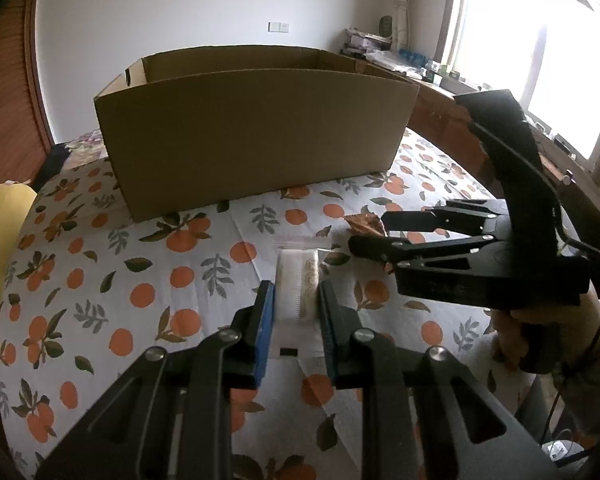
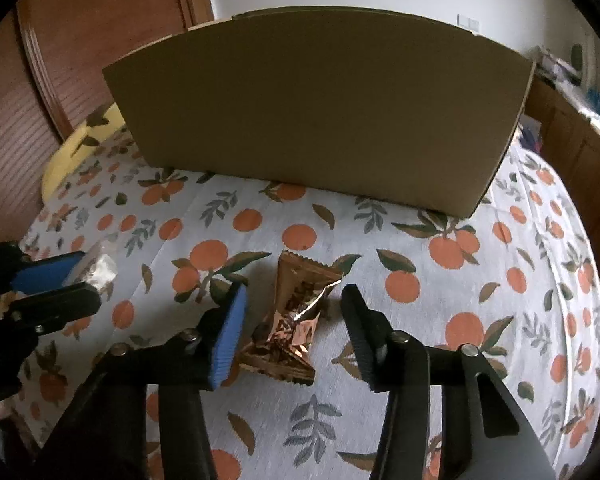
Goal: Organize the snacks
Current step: 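Close the left gripper on the white packet while the right grasps the brown-gold candy, then lift both held snacks and carry them over the cardboard box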
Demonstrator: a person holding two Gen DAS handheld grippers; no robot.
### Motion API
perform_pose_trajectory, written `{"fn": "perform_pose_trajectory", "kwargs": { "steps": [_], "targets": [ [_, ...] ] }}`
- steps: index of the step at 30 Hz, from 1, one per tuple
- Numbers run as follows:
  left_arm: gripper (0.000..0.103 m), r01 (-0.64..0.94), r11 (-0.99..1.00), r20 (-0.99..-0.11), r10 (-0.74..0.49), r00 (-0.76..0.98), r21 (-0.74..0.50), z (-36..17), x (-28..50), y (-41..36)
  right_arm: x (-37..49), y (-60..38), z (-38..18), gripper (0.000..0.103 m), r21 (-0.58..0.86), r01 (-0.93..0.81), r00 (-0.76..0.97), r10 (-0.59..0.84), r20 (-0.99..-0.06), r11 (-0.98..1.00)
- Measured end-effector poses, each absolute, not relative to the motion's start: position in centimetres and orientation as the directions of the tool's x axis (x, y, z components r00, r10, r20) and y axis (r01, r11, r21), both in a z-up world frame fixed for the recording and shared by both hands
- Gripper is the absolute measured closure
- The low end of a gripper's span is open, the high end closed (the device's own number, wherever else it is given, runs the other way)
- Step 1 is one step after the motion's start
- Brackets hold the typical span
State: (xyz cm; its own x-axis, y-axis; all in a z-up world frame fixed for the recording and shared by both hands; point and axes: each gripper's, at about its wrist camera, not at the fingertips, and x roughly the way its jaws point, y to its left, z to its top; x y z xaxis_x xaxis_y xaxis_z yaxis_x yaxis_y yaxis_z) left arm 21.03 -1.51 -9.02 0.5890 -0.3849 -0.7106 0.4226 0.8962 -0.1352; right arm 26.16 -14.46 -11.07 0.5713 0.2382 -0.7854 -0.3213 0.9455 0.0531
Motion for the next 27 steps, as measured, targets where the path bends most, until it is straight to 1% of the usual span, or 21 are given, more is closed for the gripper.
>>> {"fn": "perform_pose_trajectory", "kwargs": {
  "steps": [2,3,4,5,7,12,20,27],
  "targets": [
    [0.083,0.42,0.897,-0.711,-0.385,0.589,-0.138,-9.0,21.0,-1.4,26.3,-14.2,-11.1,0.062,0.038,-0.323,0.571,0.227,-0.789,0.946],
    [0.083,0.418,0.898,-0.71,-0.384,0.59,-0.138,-9.0,20.9,-1.4,26.3,-14.0,-11.2,0.067,0.01,-0.32,0.575,0.203,-0.792,0.947],
    [0.083,0.417,0.898,-0.71,-0.384,0.59,-0.139,-9.0,20.9,-1.4,26.1,-13.7,-11.3,0.069,-0.023,-0.322,0.584,0.18,-0.791,0.947],
    [0.083,0.416,0.899,-0.71,-0.384,0.59,-0.141,-9.0,20.9,-1.3,26.1,-13.6,-11.3,0.07,-0.03,-0.325,0.587,0.177,-0.79,0.945],
    [0.083,0.414,0.899,-0.708,-0.386,0.592,-0.144,-9.0,20.7,-1.3,25.9,-13.6,-11.3,0.078,-0.03,-0.33,0.584,0.179,-0.792,0.944],
    [0.083,0.414,0.9,-0.71,-0.382,0.592,-0.14,-9.0,20.4,-1.5,25.4,-14.0,-11.3,0.084,-0.025,-0.331,0.589,0.185,-0.787,0.943],
    [0.083,0.411,0.902,-0.697,-0.381,0.607,-0.135,-8.4,19.1,-1.6,23.6,-15.7,-10.9,0.084,0.049,-0.314,0.593,0.237,-0.769,0.948],
    [0.083,0.413,0.901,-0.672,-0.388,0.631,-0.133,-6.7,17.6,-1.5,21.3,-17.0,-8.4,0.084,0.073,-0.314,0.627,0.265,-0.733,0.947]
  ]
}}
